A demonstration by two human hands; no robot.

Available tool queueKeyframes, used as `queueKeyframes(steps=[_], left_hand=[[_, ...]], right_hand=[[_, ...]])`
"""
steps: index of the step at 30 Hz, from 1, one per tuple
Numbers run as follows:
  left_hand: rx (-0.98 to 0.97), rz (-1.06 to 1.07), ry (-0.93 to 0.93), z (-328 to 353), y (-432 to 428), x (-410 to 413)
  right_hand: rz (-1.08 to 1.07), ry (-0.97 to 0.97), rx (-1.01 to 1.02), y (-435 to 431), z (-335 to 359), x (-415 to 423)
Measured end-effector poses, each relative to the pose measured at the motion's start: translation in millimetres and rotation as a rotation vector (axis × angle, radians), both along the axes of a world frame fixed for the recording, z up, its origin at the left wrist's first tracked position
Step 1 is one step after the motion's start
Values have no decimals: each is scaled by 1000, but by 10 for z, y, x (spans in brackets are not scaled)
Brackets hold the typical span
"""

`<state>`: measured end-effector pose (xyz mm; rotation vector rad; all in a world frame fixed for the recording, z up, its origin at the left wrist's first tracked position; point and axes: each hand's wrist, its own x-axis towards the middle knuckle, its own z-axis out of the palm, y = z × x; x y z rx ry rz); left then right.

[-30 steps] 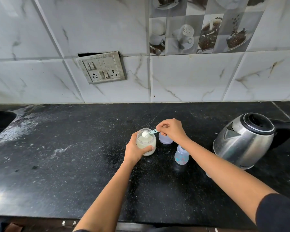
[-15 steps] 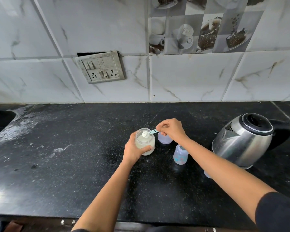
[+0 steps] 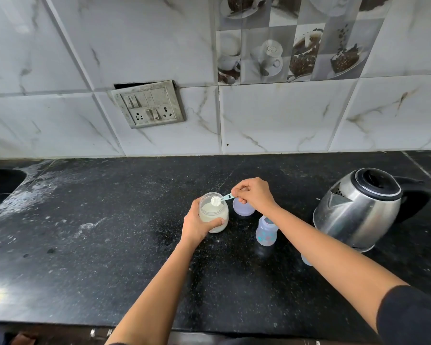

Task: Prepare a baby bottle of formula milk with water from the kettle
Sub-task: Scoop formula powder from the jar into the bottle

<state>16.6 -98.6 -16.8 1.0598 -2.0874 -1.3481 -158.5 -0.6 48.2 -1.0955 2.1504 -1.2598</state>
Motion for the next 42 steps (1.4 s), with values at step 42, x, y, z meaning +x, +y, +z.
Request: queueKeyframes(steps=[42], left_hand=[[16,-180,22,-112,1211,-665]], right_hand=[[-222,-201,30,1452,-20,-405]])
